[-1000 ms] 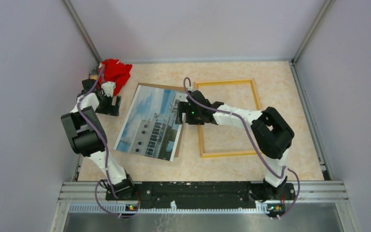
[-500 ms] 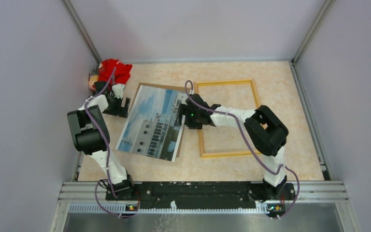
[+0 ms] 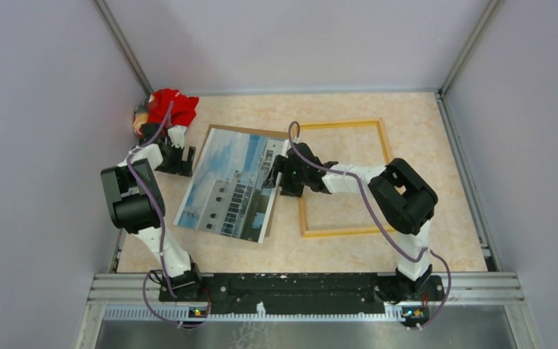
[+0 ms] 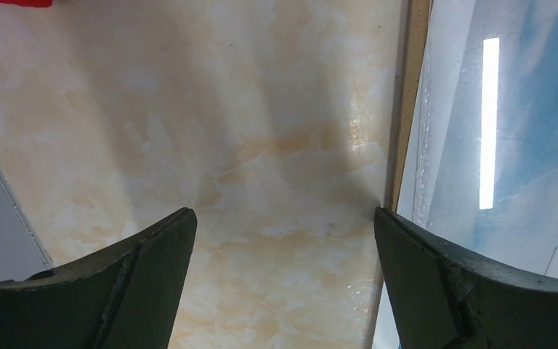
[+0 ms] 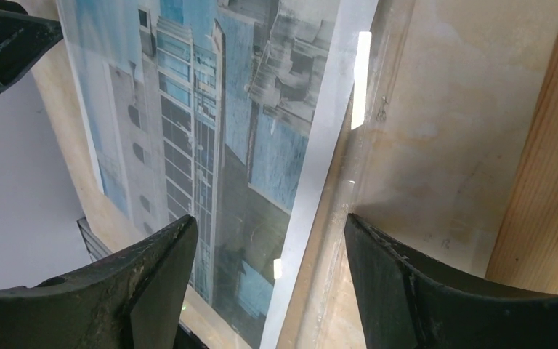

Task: Put the photo into the frame
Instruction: Pick up the photo frame item at the center of the board.

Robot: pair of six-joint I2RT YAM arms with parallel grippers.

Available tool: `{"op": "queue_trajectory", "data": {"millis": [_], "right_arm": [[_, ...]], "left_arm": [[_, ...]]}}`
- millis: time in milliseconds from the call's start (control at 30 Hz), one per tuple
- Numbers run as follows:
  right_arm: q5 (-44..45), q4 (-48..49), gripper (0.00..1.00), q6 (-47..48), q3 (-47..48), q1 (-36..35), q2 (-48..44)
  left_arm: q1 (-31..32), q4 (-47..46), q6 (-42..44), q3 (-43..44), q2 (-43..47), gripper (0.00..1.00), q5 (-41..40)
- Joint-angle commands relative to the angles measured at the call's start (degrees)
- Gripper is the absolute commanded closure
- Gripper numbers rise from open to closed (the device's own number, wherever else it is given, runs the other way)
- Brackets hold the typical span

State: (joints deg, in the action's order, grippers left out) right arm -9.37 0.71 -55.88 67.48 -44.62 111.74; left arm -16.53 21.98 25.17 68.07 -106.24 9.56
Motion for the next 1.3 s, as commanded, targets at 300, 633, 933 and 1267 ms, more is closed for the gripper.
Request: {"op": "queue_trajectory", "data": {"millis": [300,633,933,1267], "right_arm": [[-4.9,6.7,0.32,-3.0,-0.9,0.1,-8.8],[-9.4,13.4,0.32,-5.8,-1.5,0.1,-6.8],[-8.5,8.9,0.44,-5.0,4.0,0.1,-1.1],[-9.3,10.5,0.95,-5.7,5.1,0.8,-1.6]], "left_arm": [[0.4,-1.7,0.5,-3.2,-1.1,0.02,-1.8],[0.5,-1.3,0.7,-3.4,-0.9,0.02,-1.8],[0.5,-1.3,1.0,-3.8,-0.1,0.02,-2.4],[0.4,1.4,1.7,-1.2,1.1,0.02,-2.2]]}}
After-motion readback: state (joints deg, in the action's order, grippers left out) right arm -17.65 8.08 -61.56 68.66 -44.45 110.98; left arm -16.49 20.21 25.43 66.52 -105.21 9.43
